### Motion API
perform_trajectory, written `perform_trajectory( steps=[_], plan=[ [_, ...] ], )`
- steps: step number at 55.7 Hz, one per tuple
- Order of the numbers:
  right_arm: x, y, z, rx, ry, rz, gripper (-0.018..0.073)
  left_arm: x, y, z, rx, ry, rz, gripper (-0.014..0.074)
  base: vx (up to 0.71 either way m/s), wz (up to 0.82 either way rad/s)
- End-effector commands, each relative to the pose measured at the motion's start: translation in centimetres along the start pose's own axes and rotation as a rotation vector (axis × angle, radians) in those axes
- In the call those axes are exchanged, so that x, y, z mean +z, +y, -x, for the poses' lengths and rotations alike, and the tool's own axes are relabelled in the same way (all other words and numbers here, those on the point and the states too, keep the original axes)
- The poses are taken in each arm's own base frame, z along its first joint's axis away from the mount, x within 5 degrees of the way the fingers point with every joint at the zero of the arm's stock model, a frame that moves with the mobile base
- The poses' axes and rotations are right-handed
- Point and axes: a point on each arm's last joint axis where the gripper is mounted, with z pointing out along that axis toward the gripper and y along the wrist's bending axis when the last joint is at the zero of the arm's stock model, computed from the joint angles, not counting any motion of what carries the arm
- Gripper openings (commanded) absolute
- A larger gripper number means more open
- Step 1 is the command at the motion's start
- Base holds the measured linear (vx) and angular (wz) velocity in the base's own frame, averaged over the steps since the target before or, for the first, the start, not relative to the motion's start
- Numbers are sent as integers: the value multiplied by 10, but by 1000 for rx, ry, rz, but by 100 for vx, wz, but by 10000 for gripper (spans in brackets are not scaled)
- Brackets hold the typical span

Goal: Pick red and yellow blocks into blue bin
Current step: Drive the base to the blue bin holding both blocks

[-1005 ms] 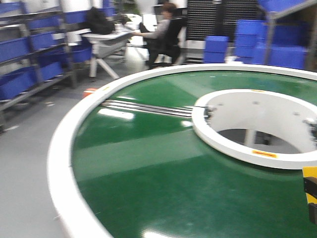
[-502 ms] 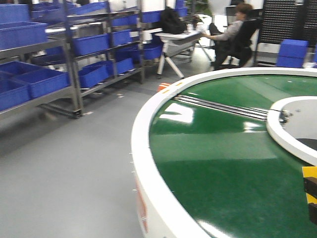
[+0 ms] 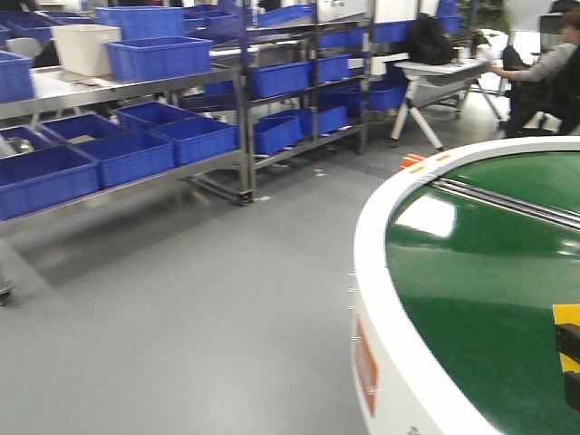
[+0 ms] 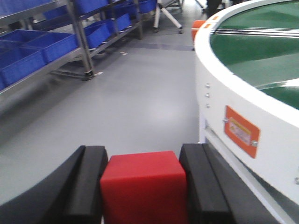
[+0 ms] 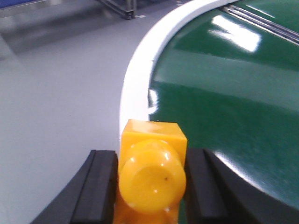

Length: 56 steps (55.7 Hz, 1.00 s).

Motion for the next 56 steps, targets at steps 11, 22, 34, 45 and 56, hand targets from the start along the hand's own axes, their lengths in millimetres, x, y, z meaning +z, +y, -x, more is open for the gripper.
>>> perform_trajectory(
  steps=[11, 22, 34, 45, 56],
  plan=[
    [-7, -1, 16, -24, -114, 2, -8, -5, 0, 17, -4, -118, -7, 2, 3, 46],
    [-7, -1, 16, -24, -114, 2, -8, -5, 0, 17, -4, -118, -7, 2, 9, 52],
    [-7, -1, 16, -24, -114, 2, -8, -5, 0, 17, -4, -118, -7, 2, 14, 53],
    [-7, -1, 16, -24, -114, 2, -8, -5, 0, 17, -4, -118, -7, 2, 18, 53],
    [-7, -1, 16, -24, -114, 2, -8, -5, 0, 17, -4, -118, -7, 2, 21, 43]
  ],
)
